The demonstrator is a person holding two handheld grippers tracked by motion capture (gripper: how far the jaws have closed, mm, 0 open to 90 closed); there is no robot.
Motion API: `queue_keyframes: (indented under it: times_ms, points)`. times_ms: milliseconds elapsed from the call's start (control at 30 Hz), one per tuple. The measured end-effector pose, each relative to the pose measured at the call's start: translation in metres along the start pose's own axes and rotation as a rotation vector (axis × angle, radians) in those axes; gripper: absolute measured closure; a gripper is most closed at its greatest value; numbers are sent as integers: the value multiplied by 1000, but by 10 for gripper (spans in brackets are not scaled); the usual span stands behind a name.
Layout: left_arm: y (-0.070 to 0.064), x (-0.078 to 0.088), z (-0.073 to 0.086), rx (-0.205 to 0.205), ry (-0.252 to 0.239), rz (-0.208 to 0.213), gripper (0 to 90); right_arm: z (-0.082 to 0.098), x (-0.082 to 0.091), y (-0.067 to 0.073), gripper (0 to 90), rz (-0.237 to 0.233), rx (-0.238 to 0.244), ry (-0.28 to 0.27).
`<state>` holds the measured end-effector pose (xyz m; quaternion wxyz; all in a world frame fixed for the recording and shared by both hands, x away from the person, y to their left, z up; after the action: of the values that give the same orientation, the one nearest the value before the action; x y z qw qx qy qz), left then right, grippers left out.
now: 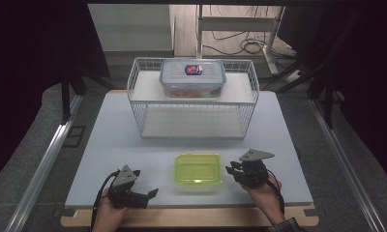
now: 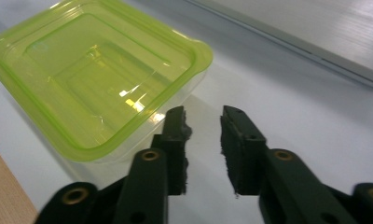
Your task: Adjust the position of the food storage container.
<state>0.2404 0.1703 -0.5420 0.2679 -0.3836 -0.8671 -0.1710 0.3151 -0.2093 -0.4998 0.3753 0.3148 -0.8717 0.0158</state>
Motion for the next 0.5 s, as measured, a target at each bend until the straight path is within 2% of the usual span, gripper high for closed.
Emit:
queue_keyframes:
  times_ms: [233, 500]
  points:
    - [-1, 0, 0, -7, 9, 4, 56, 2, 8, -2, 500, -3, 28, -23]
    - [-1, -1, 0, -24, 9, -10, 54, 6, 8, -9, 251, -36, 41, -31]
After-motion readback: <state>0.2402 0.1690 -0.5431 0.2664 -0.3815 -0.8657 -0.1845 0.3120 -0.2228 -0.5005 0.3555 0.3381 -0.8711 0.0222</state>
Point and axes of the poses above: each handheld gripper's, and its own axes: x roughly backward along the jaws, z roughly out of its underside, y roughly to its left, the point moved 2 cm from there along -x, roughly forward along the jaws, and after that the axes turned 15 degrees about -x, right-handed, at the moved point
